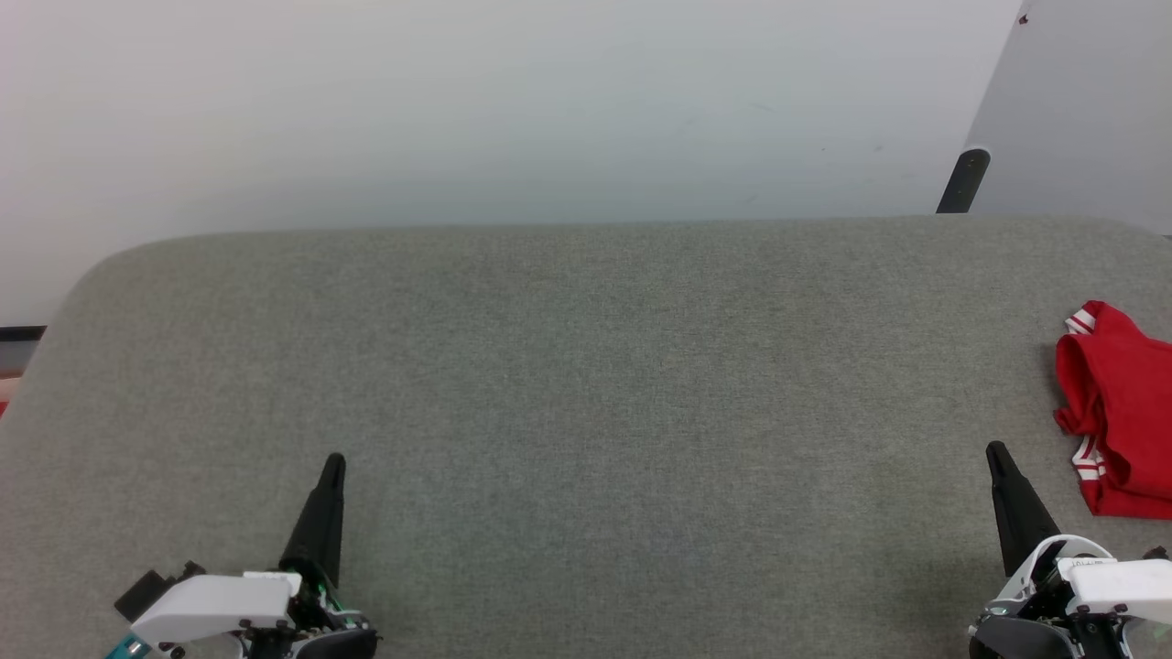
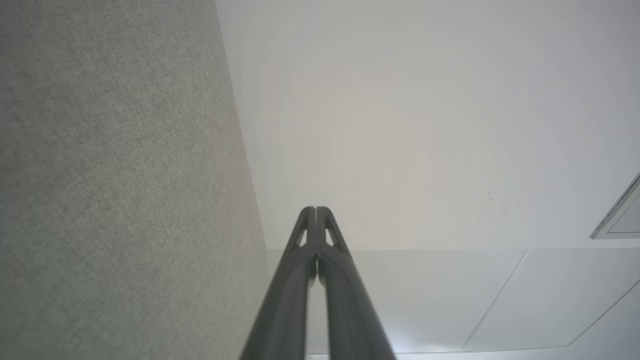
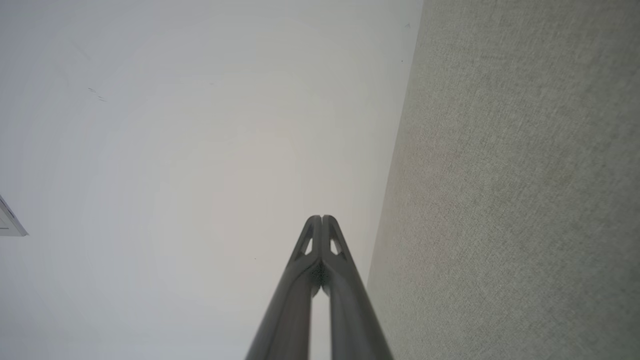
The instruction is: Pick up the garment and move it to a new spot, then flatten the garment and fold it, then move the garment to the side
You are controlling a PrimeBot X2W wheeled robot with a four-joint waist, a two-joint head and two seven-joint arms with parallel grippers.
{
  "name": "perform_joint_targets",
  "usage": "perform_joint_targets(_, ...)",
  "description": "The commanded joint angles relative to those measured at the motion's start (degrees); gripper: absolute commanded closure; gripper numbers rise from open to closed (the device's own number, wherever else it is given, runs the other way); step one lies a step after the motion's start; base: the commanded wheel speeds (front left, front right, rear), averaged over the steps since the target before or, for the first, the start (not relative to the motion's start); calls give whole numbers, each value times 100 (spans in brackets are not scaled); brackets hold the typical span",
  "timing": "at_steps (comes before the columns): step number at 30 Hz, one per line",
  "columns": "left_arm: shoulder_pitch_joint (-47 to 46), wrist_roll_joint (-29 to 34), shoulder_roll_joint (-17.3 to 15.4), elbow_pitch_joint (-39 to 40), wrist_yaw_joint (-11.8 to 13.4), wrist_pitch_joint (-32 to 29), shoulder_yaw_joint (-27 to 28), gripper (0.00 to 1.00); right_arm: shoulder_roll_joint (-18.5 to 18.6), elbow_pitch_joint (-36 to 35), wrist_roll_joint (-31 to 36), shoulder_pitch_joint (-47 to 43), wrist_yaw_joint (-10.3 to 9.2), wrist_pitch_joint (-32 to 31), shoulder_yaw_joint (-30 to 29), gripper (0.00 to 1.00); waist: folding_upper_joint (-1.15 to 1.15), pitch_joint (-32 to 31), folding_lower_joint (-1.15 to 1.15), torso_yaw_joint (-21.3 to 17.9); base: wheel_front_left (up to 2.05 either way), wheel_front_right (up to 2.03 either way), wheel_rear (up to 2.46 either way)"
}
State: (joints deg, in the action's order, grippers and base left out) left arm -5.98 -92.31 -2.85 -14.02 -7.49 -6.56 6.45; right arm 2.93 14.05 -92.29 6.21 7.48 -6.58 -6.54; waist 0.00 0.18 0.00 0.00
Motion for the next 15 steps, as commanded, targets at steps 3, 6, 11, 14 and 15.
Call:
perform_joint_targets(3,-59,-20,4,-6,0,-13,14,100,-18,1,-24,12,2,-11,-1,100,0,0,0,0,0,0,0)
perform_joint_targets(6,-59,-20,4,-5,0,-13,14,100,-18,1,-24,12,2,-11,-1,100,0,0,0,0,0,0,0)
perform_joint_targets(11,-59,-20,4,-5,0,-13,14,100,-18,1,-24,12,2,-11,-1,100,0,0,0,0,0,0,0)
perform_joint_targets(14,-59,-20,4,-5,0,-13,14,100,-18,1,-24,12,2,-11,-1,100,0,0,0,0,0,0,0)
perform_joint_targets(15,-58,-20,4,-5,0,-13,14,100,-18,1,-24,12,2,-11,-1,100,0,0,0,0,0,0,0)
